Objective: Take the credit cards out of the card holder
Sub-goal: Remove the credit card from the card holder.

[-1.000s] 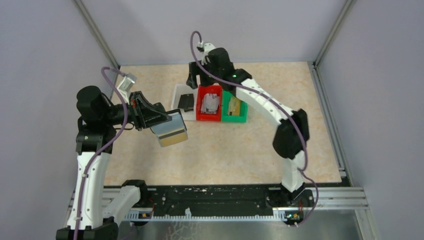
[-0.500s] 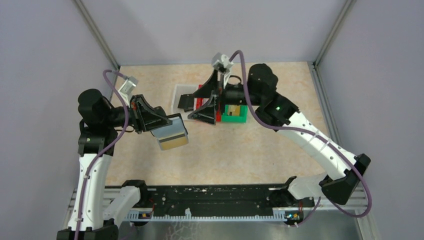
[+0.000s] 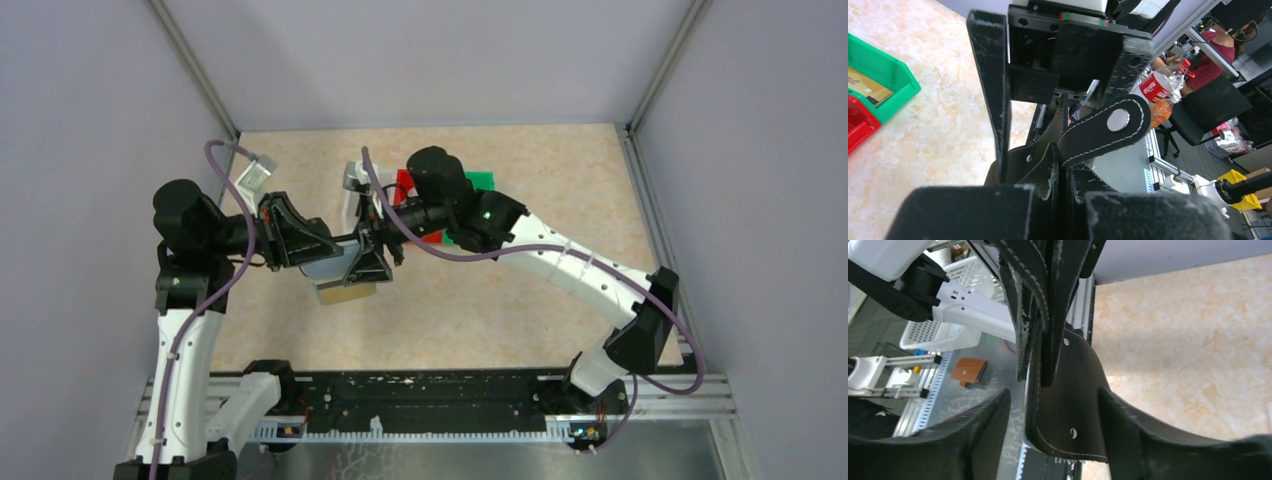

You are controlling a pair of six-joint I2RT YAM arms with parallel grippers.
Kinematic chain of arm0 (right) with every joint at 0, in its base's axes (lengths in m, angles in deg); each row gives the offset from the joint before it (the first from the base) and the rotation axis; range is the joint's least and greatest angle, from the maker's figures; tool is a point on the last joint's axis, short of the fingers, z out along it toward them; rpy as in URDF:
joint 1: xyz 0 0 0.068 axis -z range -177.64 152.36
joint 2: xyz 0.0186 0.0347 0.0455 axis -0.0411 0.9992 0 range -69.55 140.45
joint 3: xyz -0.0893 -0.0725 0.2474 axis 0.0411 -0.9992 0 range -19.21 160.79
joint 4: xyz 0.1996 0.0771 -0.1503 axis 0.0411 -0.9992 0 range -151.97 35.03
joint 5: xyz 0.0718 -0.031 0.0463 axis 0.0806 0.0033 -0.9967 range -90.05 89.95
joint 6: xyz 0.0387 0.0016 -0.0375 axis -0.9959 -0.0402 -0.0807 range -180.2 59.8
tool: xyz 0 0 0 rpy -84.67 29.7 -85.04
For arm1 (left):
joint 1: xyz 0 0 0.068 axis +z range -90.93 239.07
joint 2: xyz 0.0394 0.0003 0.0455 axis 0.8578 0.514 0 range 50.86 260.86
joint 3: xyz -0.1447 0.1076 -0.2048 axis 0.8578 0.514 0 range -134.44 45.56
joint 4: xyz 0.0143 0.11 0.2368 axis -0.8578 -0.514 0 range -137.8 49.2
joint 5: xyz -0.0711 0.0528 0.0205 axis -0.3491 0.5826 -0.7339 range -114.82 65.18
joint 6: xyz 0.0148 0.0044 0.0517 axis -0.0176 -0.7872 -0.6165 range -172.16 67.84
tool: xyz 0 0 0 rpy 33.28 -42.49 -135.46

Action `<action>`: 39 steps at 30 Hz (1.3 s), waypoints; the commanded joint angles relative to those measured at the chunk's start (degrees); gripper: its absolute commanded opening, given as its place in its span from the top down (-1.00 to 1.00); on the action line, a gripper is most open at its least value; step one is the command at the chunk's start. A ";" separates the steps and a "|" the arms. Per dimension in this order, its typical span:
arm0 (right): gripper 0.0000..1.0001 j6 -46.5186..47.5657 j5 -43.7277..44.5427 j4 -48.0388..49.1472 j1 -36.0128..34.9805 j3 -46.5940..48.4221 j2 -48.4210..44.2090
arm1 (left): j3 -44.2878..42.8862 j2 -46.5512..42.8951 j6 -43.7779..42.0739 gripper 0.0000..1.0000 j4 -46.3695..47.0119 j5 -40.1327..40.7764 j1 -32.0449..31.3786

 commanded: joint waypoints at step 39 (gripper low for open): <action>1.00 -53.43 17.52 76.89 5.05 -29.76 -13.88 | 6.69 -6.18 11.67 -0.98 12.73 9.60 0.13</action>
